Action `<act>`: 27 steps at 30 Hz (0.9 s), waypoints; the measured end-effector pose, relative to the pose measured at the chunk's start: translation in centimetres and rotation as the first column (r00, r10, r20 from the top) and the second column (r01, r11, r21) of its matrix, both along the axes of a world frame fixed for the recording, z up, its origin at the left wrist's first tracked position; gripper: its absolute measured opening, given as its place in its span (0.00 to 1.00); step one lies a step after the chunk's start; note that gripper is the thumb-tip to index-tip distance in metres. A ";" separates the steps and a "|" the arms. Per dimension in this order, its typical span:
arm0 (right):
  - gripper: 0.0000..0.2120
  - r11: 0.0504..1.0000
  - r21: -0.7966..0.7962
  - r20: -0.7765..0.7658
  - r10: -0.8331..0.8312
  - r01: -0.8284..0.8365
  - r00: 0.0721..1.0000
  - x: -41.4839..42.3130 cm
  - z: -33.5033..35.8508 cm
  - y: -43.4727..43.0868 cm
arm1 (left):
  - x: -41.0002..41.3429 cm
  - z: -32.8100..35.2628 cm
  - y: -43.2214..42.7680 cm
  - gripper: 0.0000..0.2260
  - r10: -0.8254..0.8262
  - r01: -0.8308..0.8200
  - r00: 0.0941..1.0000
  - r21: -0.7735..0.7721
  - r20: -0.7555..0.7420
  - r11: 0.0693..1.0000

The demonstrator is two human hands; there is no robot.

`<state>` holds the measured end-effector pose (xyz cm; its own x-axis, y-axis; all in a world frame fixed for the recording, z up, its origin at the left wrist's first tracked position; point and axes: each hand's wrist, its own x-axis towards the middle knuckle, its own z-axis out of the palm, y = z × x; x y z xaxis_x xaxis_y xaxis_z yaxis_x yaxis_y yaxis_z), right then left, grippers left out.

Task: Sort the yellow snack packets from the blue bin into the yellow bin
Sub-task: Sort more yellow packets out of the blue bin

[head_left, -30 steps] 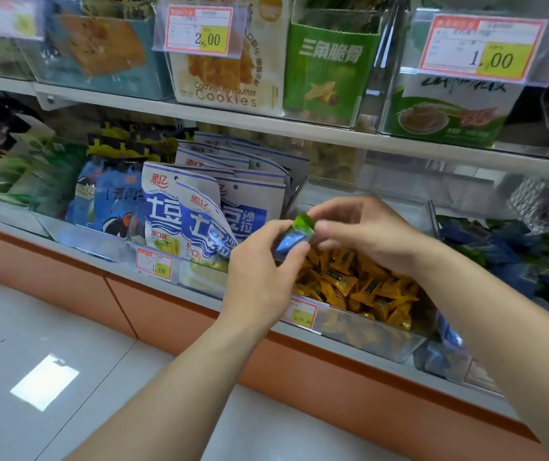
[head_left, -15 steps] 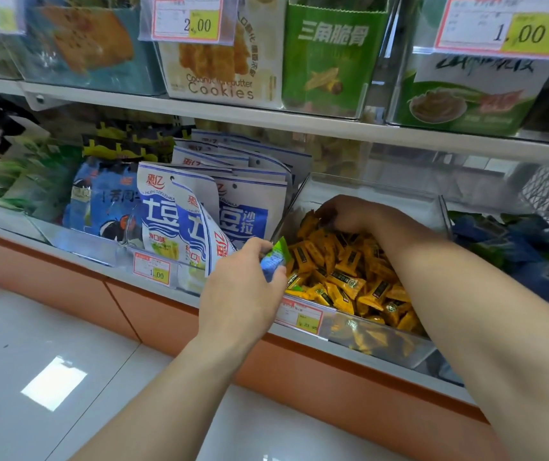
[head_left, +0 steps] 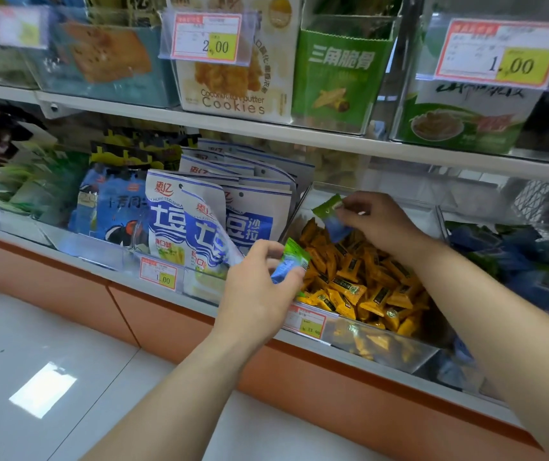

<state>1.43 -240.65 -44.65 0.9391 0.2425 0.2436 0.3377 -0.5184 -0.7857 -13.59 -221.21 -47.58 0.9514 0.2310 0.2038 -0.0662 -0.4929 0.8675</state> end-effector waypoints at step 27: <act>0.18 0.701 -0.643 -0.130 0.297 -0.308 0.946 -5.4 -1.9 1.3 | -0.9 0.5 1.8 0.21 0.121 -0.115 0.992 0.124 -0.038 0.986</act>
